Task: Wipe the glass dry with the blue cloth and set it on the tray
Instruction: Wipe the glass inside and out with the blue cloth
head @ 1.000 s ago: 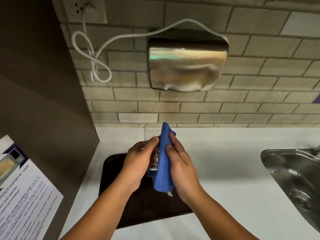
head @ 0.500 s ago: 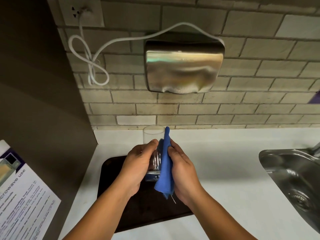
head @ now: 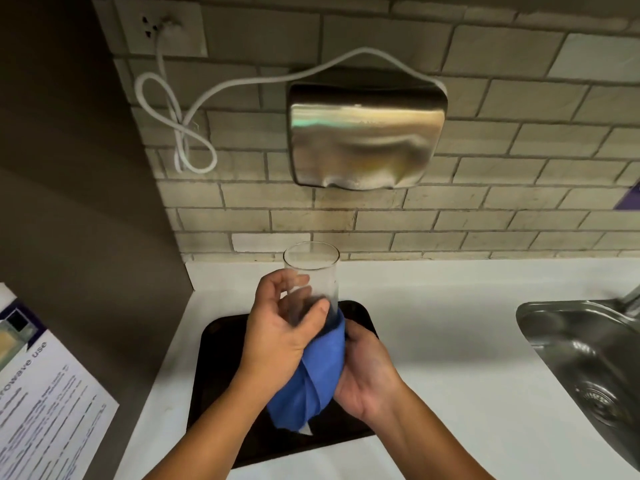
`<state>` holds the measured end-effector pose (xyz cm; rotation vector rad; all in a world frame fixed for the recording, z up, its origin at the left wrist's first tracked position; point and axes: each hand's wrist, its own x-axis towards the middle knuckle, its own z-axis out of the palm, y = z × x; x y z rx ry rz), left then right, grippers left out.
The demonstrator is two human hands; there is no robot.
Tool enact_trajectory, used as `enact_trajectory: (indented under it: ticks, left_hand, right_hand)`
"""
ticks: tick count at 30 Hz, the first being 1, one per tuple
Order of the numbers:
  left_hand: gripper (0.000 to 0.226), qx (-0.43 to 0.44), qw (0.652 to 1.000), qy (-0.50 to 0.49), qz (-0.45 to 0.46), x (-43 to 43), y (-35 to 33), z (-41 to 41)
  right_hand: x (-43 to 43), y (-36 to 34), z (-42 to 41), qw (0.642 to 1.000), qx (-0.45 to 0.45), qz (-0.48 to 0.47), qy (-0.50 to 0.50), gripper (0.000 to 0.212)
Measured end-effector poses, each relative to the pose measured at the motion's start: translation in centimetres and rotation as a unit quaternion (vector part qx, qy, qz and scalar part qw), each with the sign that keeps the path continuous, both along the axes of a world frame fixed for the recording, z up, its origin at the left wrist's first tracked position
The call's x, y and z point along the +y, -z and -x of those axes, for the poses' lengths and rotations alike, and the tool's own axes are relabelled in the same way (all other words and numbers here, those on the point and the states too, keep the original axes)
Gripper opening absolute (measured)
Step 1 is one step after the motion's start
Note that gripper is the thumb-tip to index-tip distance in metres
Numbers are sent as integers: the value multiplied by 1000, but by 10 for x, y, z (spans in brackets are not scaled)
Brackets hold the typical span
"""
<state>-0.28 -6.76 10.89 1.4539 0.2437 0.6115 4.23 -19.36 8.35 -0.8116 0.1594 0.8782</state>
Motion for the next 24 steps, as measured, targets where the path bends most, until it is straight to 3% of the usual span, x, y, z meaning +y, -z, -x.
enact_trajectory:
  ticks: [5, 8, 12, 15, 19, 24]
  left_hand:
    - [42, 5, 998, -46, 31, 8, -1, -4]
    - [37, 13, 998, -17, 51, 7, -2, -3]
    - [27, 54, 995, -37, 74, 2, -4, -1]
    - [21, 98, 979, -42, 175, 6, -11, -1]
    - [38, 153, 951, 44, 266, 8, -11, 5]
    - [55, 148, 950, 81, 262, -3, -5, 9]
  right_hand:
    - [0, 2, -1, 1000, 4, 17, 24, 50]
    - [-1, 1, -9, 999, -18, 22, 38, 49]
    - [-2, -8, -1, 977, -159, 119, 74, 40]
    - [-2, -9, 8, 929, -317, 170, 85, 39]
    - [-5, -8, 5, 887, -422, 183, 50, 44]
    - [-7, -12, -5, 894, -407, 182, 42, 46]
